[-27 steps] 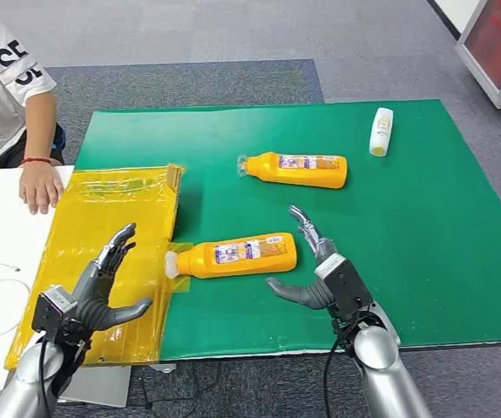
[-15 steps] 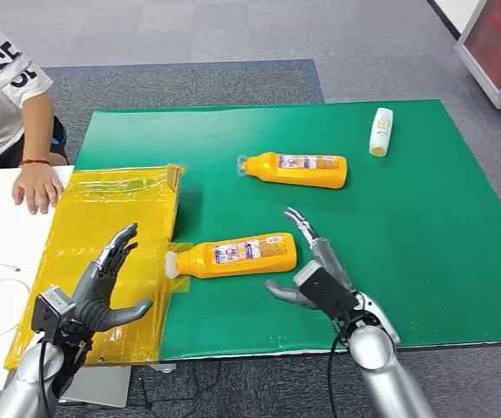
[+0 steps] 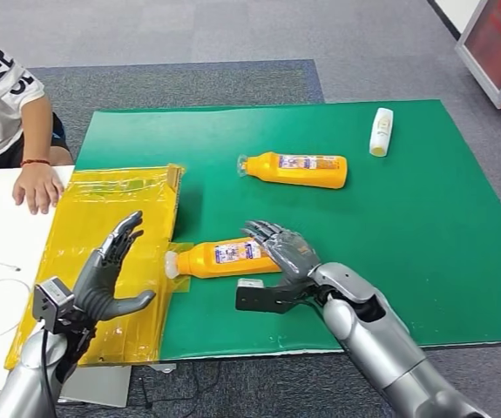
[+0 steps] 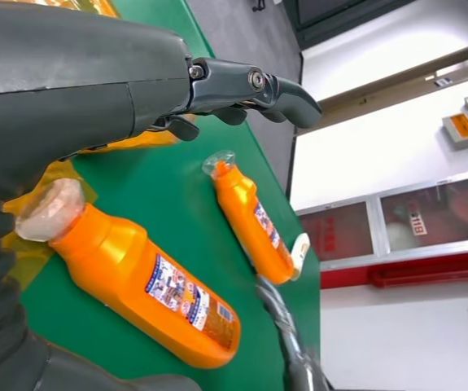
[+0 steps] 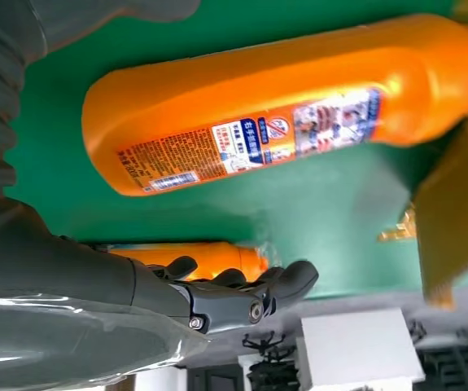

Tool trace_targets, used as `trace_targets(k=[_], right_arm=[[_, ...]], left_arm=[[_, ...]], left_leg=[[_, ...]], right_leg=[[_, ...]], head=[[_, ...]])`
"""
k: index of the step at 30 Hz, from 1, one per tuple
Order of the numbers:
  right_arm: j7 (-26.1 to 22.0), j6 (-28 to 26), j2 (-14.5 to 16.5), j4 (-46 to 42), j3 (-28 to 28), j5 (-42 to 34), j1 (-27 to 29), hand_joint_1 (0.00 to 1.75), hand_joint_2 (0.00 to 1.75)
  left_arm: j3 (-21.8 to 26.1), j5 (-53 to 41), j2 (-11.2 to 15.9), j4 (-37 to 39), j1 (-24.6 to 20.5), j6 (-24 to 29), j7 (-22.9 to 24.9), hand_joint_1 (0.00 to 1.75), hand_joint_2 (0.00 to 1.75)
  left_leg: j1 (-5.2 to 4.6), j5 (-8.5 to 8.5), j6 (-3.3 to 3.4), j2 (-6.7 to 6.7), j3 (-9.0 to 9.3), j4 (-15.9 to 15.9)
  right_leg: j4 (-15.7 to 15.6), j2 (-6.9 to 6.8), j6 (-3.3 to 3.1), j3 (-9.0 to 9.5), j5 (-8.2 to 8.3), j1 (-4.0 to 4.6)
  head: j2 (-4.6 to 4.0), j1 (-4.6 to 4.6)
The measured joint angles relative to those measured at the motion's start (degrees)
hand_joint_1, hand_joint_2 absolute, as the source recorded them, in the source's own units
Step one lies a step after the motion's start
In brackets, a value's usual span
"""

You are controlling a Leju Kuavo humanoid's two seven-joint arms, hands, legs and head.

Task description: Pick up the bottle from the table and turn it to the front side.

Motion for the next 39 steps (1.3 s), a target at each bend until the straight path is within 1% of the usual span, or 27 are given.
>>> trace_targets(k=[11, 20, 23, 27, 32, 39], right_arm=[[5.9, 4.5, -0.3, 11.6, 11.3, 3.5, -12.2, 0.0, 1.75], [8.9, 8.6, 0.7, 19.0, 17.1, 4.2, -18.6, 0.0, 1.75], [10.3, 11.3, 1.5, 21.5, 18.7, 4.1, -20.1, 0.0, 1.75], [10.9, 14.0, 2.4, 24.1, 20.5, 3.7, -21.5, 0.0, 1.75], [11.0, 15.7, 2.9, 26.1, 22.3, 1.8, -22.8, 0.0, 1.75], [9.0, 16.4, 2.9, 27.8, 23.7, -3.4, -23.8, 0.0, 1.75]], left_arm=[[-0.3, 0.0, 0.0, 1.6, -0.4, 0.0, -0.5, 0.0, 1.75], [-0.2, -0.1, 0.0, 2.7, -0.6, 0.0, -0.6, 0.0, 1.75], [-0.2, -0.1, -0.1, 3.1, -0.8, 0.1, -0.6, 0.0, 1.75], [-0.3, -0.1, -0.1, 3.3, -1.3, 0.0, -0.6, 0.0, 1.75], [-0.3, 0.0, -0.2, 3.6, -1.9, 0.0, -0.6, 0.0, 1.75], [-0.4, 0.4, -0.5, 4.7, -3.2, -0.3, -0.7, 0.0, 1.75]], left_leg=[[0.0, 0.0, 0.0, 0.0, 0.0, 0.0], [0.0, 0.0, 0.0, 0.0, 0.0, 0.0], [0.0, 0.01, -0.01, 0.0, 0.0, 0.0], [0.0, 0.01, -0.01, 0.0, 0.0, 0.0], [0.0, 0.01, -0.01, 0.0, 0.0, 0.0], [0.0, 0.01, -0.01, 0.0, 0.02, 0.0]], right_leg=[[0.0, 0.0, 0.0, 0.0, 0.0, 0.0], [0.0, 0.0, 0.0, 0.0, 0.0, 0.0], [0.0, 0.0, 0.0, 0.0, 0.0, 0.0], [0.0, 0.0, 0.0, -0.01, 0.0, 0.0], [0.0, 0.0, 0.0, 0.0, 0.0, 0.0], [0.0, 0.0, 0.0, -0.01, 0.0, 0.0]], head=[[-0.01, -0.01], [0.0, 0.01], [0.0, -0.01], [-0.01, 0.0], [0.0, 0.0], [-0.01, 0.0]])
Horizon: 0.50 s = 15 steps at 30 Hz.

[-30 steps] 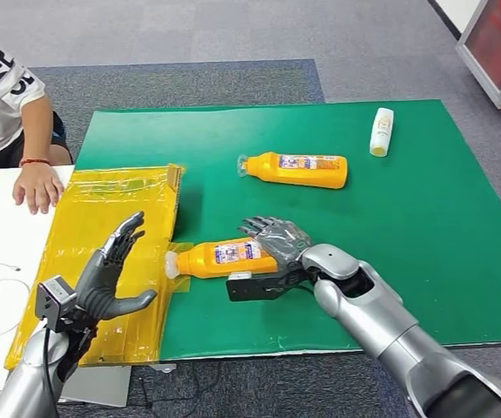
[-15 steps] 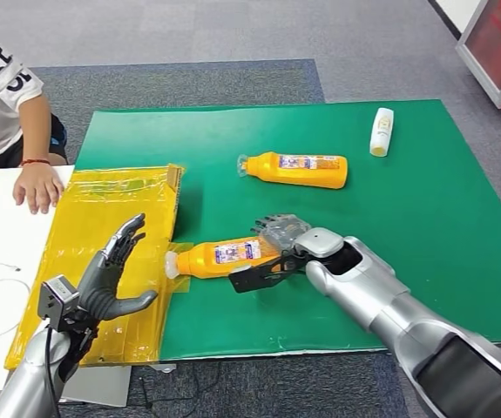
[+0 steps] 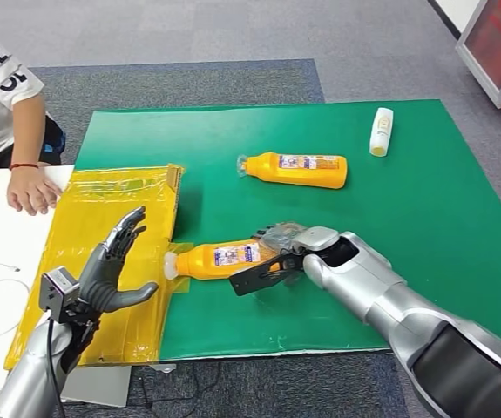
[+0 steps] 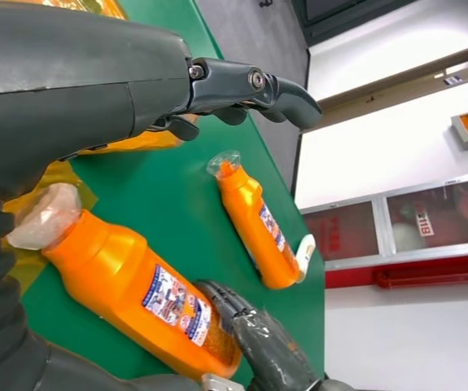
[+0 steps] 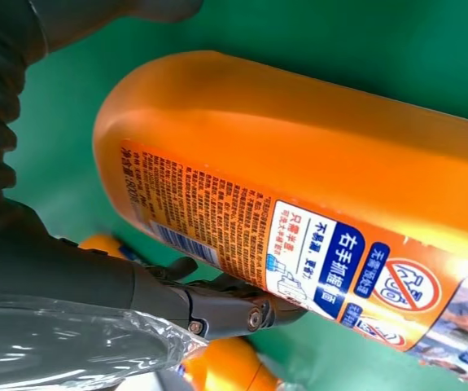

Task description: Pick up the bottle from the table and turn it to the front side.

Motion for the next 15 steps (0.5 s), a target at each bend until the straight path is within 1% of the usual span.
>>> trace_targets(k=[5, 9, 15], right_arm=[[-0.8, -2.1, -0.1, 0.8, 0.2, -4.3, 0.1, 0.0, 1.75], [-1.3, -4.5, -0.9, 1.0, -0.5, -8.4, 0.5, 0.0, 1.75], [-4.2, -6.3, -3.1, -0.1, -5.0, -16.9, 2.5, 0.0, 1.75]], left_arm=[[-0.6, 0.1, -0.1, 0.9, -1.0, -0.3, -0.4, 0.0, 1.75], [-1.0, 0.2, -0.1, 1.5, -1.1, -0.3, -0.6, 0.0, 1.75], [-1.2, 0.1, -0.1, 2.3, -1.0, -0.4, -1.2, 0.0, 1.75]], left_leg=[[0.0, 0.0, 0.0, 0.0, 0.01, 0.0], [0.0, 0.0, 0.0, 0.0, 0.01, 0.0], [-0.01, 0.0, 0.0, 0.0, 0.01, 0.0]], right_leg=[[0.0, 0.0, 0.0, -0.01, 0.0, 0.0], [0.0, 0.0, 0.0, -0.01, 0.0, 0.0], [0.0, 0.0, 0.01, 0.01, 0.0, -0.01]], head=[[0.01, -0.01], [0.01, 0.0], [0.01, 0.0]])
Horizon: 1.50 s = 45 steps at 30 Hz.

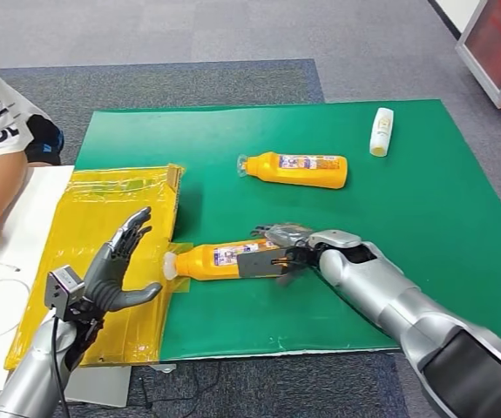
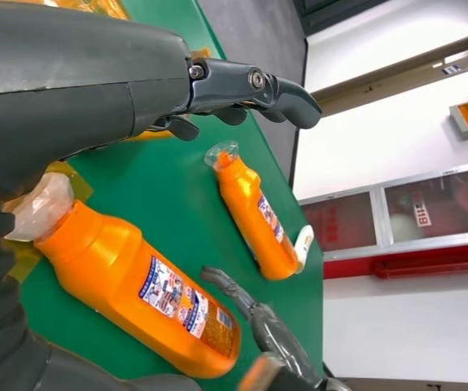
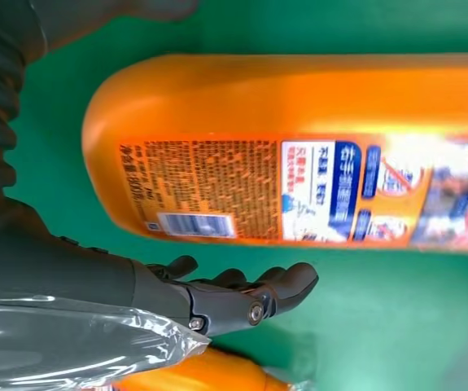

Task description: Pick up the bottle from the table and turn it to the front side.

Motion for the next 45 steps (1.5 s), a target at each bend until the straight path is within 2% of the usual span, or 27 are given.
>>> trace_targets(k=[9, 17, 28, 40, 45], right_arm=[[-0.5, -0.2, -2.8, -4.6, -6.3, -3.6, 3.4, 0.0, 1.75], [-2.3, 2.3, -3.2, -7.6, -6.7, -5.9, 4.6, 0.0, 1.75], [-3.3, 3.1, -2.6, -10.0, -6.2, -9.6, 4.9, 0.0, 1.75], [-2.5, 2.0, -1.1, -10.1, -5.1, -8.7, 4.9, 0.0, 1.75], [1.6, -1.6, 0.1, -10.0, -4.1, -1.8, 4.7, 0.0, 1.75]], left_arm=[[0.0, -0.1, 0.0, 0.3, 0.6, 0.0, -0.1, 0.0, 1.75], [0.0, -0.1, -0.1, 0.4, 0.5, -0.2, -0.1, 0.0, 1.75], [-0.5, -0.2, -0.5, 0.9, 0.2, -0.2, -0.5, 0.0, 1.75], [-0.8, -0.1, -0.5, 0.9, 0.2, 0.0, -0.6, 0.0, 1.75], [-0.8, -0.1, -0.5, 0.9, 0.3, 0.1, -0.6, 0.0, 1.75]], left_leg=[[0.0, 0.0, 0.0, 0.0, 0.0, 0.0], [0.0, 0.0, 0.0, 0.0, 0.0, 0.0], [0.0, 0.0, 0.0, 0.0, 0.0, 0.0], [0.0, 0.0, 0.0, 0.0, -0.01, 0.0], [0.0, 0.0, 0.0, 0.0, -0.01, 0.0]], right_leg=[[0.0, 0.0, 0.0, 0.0, 0.0, 0.0], [0.0, 0.0, 0.0, 0.01, 0.0, 0.0], [0.0, 0.0, 0.0, 0.02, 0.0, 0.0], [0.0, 0.0, 0.0, 0.03, 0.0, 0.0], [0.0, 0.0, 0.0, 0.04, 0.0, 0.01]], head=[[0.0, -0.01], [0.0, 0.0], [0.0, 0.0], [0.0, 0.0], [0.0, 0.0]])
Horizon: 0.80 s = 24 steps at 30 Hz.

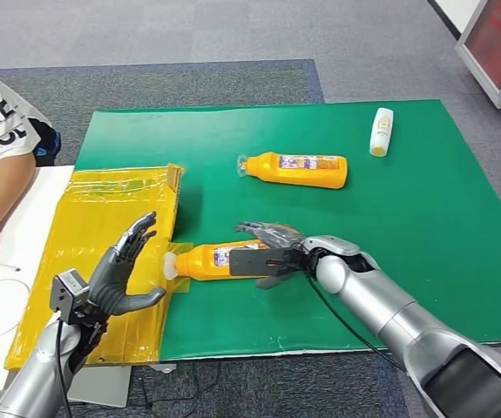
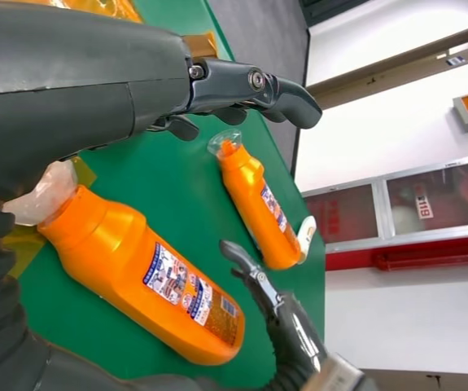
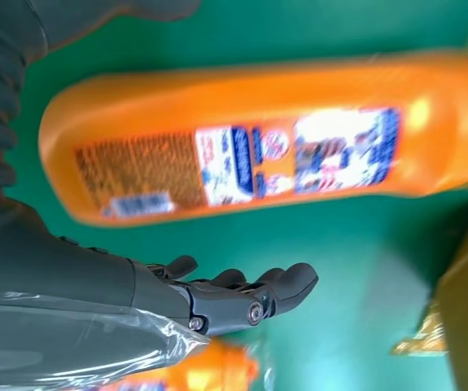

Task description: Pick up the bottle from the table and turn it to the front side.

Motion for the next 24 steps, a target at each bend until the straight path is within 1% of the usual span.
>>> trace_targets(k=[2, 5, 8, 11, 15, 24], right_arm=[[2.8, -1.7, 1.1, 0.3, 1.2, 5.2, -0.5, 0.0, 1.75], [6.8, -2.3, 3.8, 1.7, 3.9, 13.3, -1.7, 0.0, 1.75], [8.3, -1.7, 6.3, 3.5, 6.2, 17.3, -2.6, 0.0, 1.75], [8.8, -0.5, 8.1, 5.4, 8.1, 19.4, -3.3, 0.0, 1.75], [8.8, 0.7, 9.6, 7.6, 10.1, 20.6, -3.9, 0.0, 1.75], [8.3, 2.9, 11.1, 11.4, 12.2, 21.9, -5.5, 0.0, 1.75]], left_arm=[[0.0, -0.1, 0.0, -0.1, 0.2, 0.1, 0.2, 0.0, 1.75], [0.0, -0.4, -0.3, -0.4, 0.5, 0.4, 1.2, 0.0, 1.75], [0.0, -0.5, -0.5, -0.6, 0.5, 0.7, 1.7, 0.0, 1.75], [0.0, -0.5, -0.5, -0.7, 0.5, 0.8, 1.7, 0.0, 1.75], [0.1, -0.5, -0.5, -0.7, 0.5, 0.8, 1.7, 0.0, 1.75], [0.2, -0.5, -0.5, -0.6, 0.3, 0.8, 1.7, 0.0, 1.75]], left_leg=[[0.0, 0.0, 0.0, 0.0, 0.0, 0.0], [0.01, 0.01, -0.01, 0.01, 0.01, 0.0], [0.01, 0.01, -0.01, 0.0, 0.0, 0.0], [0.01, 0.01, -0.01, 0.0, 0.0, 0.0], [0.0, 0.01, -0.01, -0.01, 0.0, 0.0], [0.0, 0.01, -0.01, -0.02, 0.01, 0.0]], right_leg=[[0.0, 0.01, 0.0, -0.01, 0.0, 0.0], [0.0, 0.01, -0.01, -0.03, 0.0, 0.02], [0.0, -0.01, -0.01, -0.02, -0.01, 0.02], [0.0, -0.01, 0.0, -0.01, -0.01, 0.01], [0.0, -0.01, 0.0, 0.0, -0.01, 0.0], [0.0, -0.01, -0.01, -0.01, -0.01, 0.01]], head=[[0.0, 0.0], [0.0, -0.01], [0.0, -0.01], [0.0, 0.01], [0.0, 0.0], [-0.01, 0.0]])
